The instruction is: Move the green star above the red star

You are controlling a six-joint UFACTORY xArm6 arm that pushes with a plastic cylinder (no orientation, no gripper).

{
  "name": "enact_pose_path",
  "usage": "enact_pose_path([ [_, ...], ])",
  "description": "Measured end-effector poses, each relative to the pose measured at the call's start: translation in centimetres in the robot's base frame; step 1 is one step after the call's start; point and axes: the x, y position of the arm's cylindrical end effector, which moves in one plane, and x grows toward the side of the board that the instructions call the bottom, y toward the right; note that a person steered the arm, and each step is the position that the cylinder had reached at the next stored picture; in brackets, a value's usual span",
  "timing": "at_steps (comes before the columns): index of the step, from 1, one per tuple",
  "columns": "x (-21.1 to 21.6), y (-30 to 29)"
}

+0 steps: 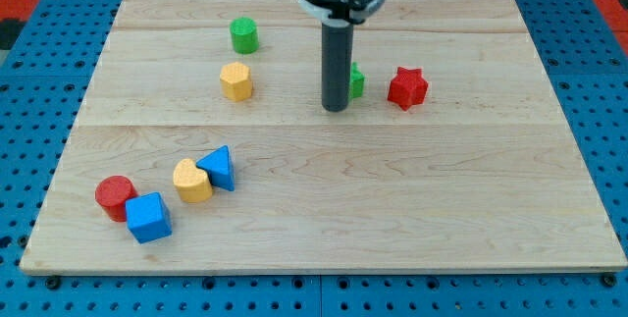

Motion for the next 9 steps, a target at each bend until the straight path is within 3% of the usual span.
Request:
enact_pose_path([
  [1,0.0,0.4],
  [3,-8.2,-0.3],
  [4,-9.2,-2.0],
  [5,-6.5,0.1],
  [6,-11.3,1.5],
  [8,-11.5,8.1],
  [9,-8.2,5.6],
])
